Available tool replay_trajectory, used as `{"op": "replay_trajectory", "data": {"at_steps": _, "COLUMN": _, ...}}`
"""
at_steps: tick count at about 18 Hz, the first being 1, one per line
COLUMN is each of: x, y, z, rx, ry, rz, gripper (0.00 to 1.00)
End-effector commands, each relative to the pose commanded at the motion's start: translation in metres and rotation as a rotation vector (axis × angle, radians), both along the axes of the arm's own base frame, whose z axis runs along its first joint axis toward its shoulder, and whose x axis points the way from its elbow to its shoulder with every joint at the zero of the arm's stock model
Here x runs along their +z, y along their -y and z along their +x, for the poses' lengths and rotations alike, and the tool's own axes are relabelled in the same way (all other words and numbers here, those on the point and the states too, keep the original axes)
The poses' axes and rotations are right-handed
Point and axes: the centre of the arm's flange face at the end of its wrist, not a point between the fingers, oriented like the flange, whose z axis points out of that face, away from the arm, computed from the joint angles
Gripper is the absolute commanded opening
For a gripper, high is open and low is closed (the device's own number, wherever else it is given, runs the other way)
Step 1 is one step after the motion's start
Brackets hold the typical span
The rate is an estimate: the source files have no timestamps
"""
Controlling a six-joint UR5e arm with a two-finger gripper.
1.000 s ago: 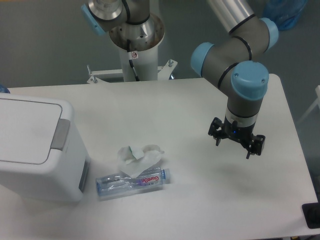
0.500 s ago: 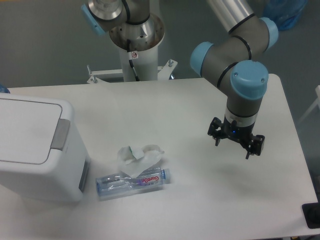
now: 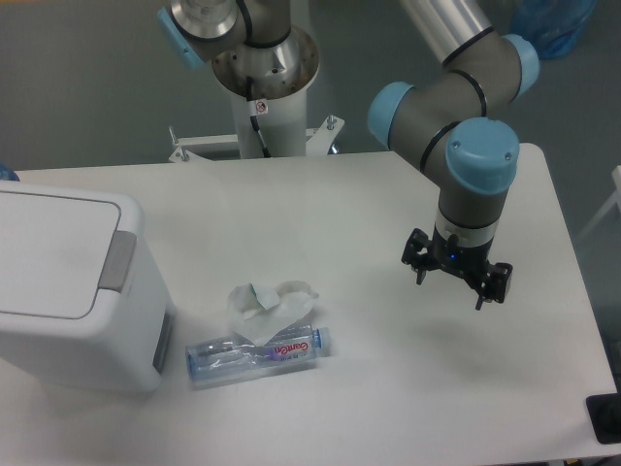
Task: Open the trash can
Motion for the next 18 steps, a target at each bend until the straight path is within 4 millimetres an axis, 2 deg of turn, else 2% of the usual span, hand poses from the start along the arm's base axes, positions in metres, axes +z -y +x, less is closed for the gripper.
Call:
{"op": "replay_trajectory", "data": {"at_steps": 1, "x": 0.001, "y": -0.003, "z": 0.002, "rx": 0.043, "ry": 0.025, "rz": 0.041, "gripper": 1.0}}
{"op": "replay_trajectory", "data": {"at_steps": 7, "x": 0.044, "y": -0.015, "z": 0.02, "rx": 0.242, "ry": 0.112, "rz": 0.241, "gripper": 1.0}}
{"op": "replay_trajectory", "data": {"at_steps": 10, "x": 0.068, "y": -0.03, "z": 0.046, "rx": 0.269, "ry": 0.142, "rz": 0.303, "gripper": 1.0}}
{"op": "replay_trajectory", "data": {"at_steps": 15, "x": 0.116, "y": -0.073, "z": 0.101, "rx": 0.407, "ry": 0.215, "rz": 0.404, "gripper": 1.0}}
{"op": "replay_trajectory", "data": {"at_steps": 18, "x": 0.145, "y": -0.09, "z": 0.129, "rx": 0.423, "ry": 0.232, "rz": 0.449, "gripper": 1.0}}
